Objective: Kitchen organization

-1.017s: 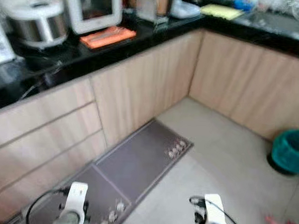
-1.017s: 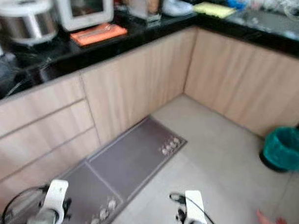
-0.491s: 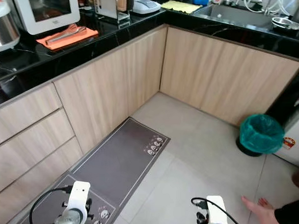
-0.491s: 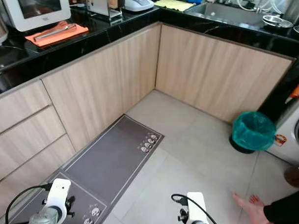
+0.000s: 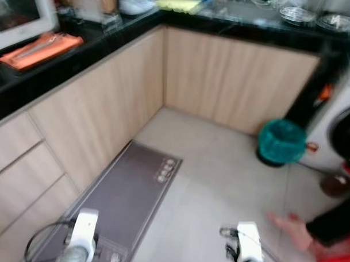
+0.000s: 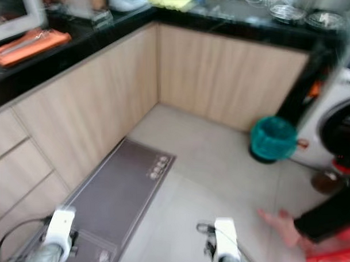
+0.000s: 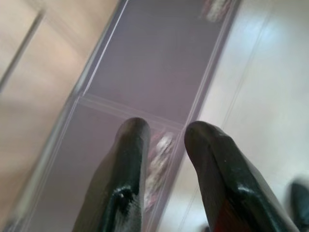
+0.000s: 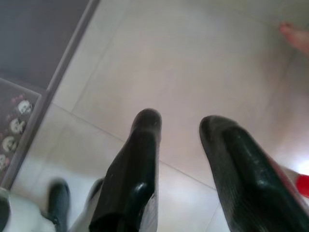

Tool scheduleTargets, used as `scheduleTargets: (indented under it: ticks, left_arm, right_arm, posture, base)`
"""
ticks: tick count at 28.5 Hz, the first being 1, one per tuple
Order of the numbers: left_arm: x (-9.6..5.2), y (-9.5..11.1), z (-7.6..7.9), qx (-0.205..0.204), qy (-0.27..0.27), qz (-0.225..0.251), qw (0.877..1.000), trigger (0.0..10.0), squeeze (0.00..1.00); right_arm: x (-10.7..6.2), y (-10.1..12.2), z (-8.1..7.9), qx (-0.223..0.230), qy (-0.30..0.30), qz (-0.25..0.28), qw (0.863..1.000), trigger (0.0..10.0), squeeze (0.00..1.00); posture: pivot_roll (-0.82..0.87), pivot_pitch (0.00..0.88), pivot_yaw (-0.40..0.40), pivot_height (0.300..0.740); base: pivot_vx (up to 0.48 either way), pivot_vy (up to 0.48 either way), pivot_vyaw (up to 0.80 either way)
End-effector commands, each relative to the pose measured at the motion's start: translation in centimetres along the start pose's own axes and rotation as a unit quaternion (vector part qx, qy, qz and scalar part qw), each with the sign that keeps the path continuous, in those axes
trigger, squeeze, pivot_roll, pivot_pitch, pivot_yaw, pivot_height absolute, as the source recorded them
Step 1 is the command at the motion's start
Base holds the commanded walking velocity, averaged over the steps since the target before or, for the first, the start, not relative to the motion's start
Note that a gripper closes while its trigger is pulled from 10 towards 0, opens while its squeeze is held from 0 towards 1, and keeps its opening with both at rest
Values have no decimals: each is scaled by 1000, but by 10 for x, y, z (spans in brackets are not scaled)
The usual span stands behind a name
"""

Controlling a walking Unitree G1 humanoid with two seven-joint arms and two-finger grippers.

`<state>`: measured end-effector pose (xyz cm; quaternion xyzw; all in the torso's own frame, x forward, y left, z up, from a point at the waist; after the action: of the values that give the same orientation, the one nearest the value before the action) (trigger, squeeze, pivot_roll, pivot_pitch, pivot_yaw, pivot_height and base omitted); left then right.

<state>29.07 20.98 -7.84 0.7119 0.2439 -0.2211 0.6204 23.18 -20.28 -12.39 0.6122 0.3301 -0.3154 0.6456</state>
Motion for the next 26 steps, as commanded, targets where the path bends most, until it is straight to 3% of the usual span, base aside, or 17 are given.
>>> scheduleTargets:
  ticks: [1, 7, 13, 26]
  left_arm:
    - [-6, -22, -11, 1, 10, -31, 999, 10000, 0]
    - [-7, -24, -11, -4, 9, -29, 1000, 10000, 0]
    - [-8, -27, -15, -18, 17, -35, 999, 10000, 0]
    - [-7, -26, -12, -23, 12, -36, 999, 10000, 0]
  right_arm:
    - [2, 8, -7, 3, 7, 12, 1000, 10000, 0]
    - [1, 7, -6, 4, 7, 12, 1000, 10000, 0]
    - [1, 7, -9, 1, 22, 11, 1000, 10000, 0]
    - [1, 9, -7, -1, 18, 14, 1000, 10000, 0]
  posture:
    - [-17, 0, 15, 740]
    - [-16, 0, 8, 740]
    - [-21, 0, 8, 740]
    - [-35, 0, 13, 740]
  base:
    - [0, 0, -688]
    - [0, 0, -672]
    - [0, 0, 0]
    - [312, 0, 0]
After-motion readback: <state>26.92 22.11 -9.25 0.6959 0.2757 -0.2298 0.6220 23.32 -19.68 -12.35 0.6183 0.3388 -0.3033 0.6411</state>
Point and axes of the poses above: a point about 5 cm out from each wrist's last joint towards the gripper, its own x axis pointing out of the wrist towards the gripper, its own y axis along the axis of the wrist's last joint, z = x × y, the point moved 6 cm from there along x, pointing out of the wrist towards the gripper, and after that the axes turned 1 degree about -x, right-handed, at the moved point
